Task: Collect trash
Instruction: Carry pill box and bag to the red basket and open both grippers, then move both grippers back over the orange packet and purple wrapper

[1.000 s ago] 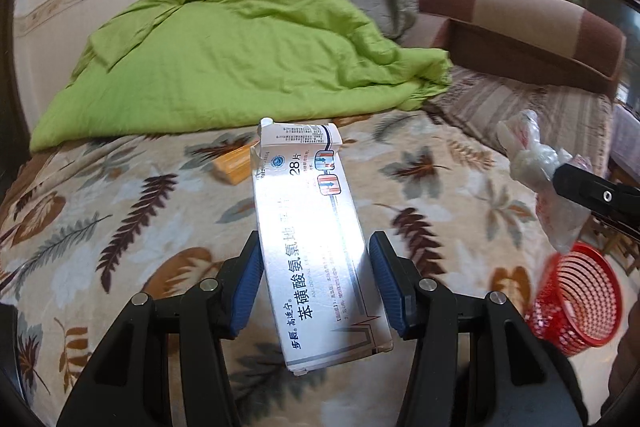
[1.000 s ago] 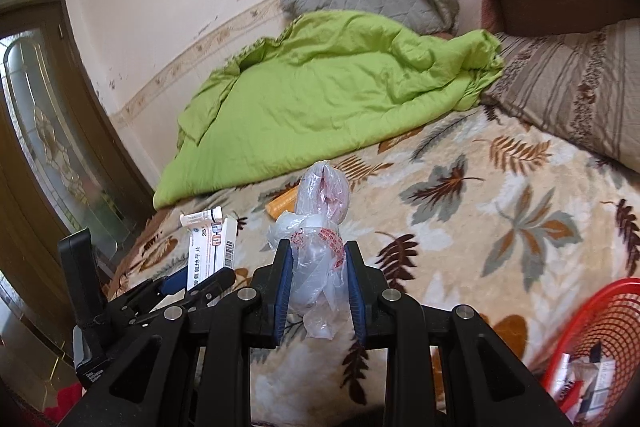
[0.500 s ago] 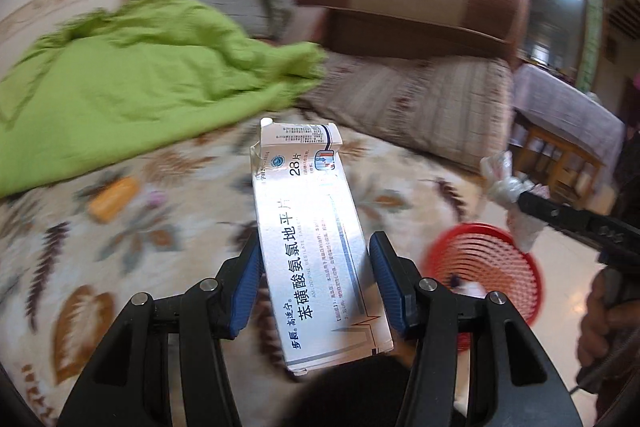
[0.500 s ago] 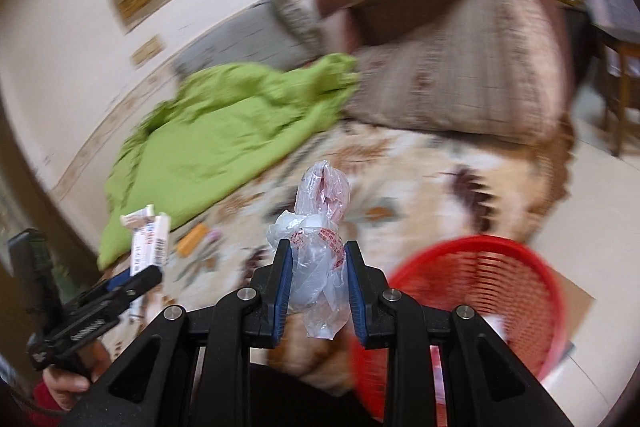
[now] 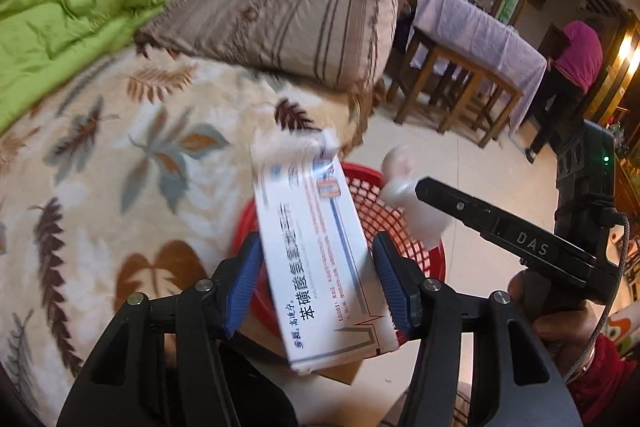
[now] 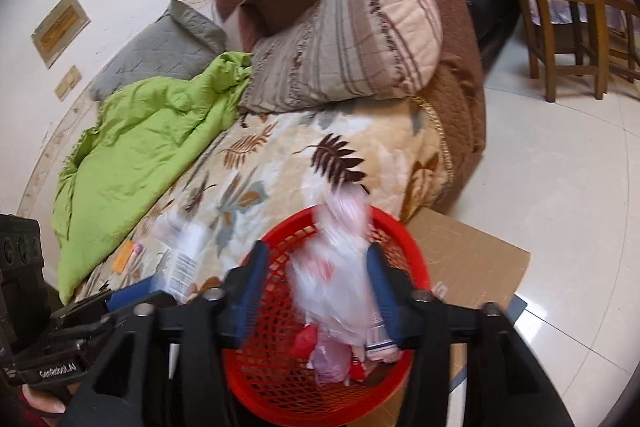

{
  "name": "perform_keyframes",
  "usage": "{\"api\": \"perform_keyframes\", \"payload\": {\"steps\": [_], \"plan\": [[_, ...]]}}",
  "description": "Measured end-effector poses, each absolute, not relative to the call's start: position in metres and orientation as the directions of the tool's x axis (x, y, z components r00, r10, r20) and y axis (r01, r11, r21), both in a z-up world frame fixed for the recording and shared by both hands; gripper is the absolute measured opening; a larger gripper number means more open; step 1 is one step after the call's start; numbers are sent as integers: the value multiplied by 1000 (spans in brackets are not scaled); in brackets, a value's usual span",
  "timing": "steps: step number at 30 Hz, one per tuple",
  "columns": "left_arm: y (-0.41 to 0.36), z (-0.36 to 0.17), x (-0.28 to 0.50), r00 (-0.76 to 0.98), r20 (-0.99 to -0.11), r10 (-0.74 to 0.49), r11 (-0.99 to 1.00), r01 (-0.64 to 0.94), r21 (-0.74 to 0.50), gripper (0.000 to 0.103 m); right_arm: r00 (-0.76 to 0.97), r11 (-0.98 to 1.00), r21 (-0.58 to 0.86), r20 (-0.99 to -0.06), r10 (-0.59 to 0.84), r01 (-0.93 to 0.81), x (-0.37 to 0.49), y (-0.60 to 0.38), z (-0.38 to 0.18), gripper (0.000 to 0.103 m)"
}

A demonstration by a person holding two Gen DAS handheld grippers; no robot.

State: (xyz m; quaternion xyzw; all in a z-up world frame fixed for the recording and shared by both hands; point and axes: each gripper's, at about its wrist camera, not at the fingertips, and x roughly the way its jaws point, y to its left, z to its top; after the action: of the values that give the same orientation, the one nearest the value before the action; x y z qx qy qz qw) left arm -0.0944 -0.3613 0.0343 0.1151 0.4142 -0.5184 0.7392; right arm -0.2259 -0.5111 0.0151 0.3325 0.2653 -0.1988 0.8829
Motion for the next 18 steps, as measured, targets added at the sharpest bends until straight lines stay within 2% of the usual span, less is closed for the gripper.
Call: {"api": "perform_keyframes", "payload": {"steps": [8,18], "plan": [[-329,42,-75,186,-709,-680,507,817,-273,67,785,749,448,-600,-154,489,-212,-498,22,58],[-236,62,-35,411,-668,-620,669,722,-176,70,809,846,400,-584,-61,352,-168,-436,47,60]]}}
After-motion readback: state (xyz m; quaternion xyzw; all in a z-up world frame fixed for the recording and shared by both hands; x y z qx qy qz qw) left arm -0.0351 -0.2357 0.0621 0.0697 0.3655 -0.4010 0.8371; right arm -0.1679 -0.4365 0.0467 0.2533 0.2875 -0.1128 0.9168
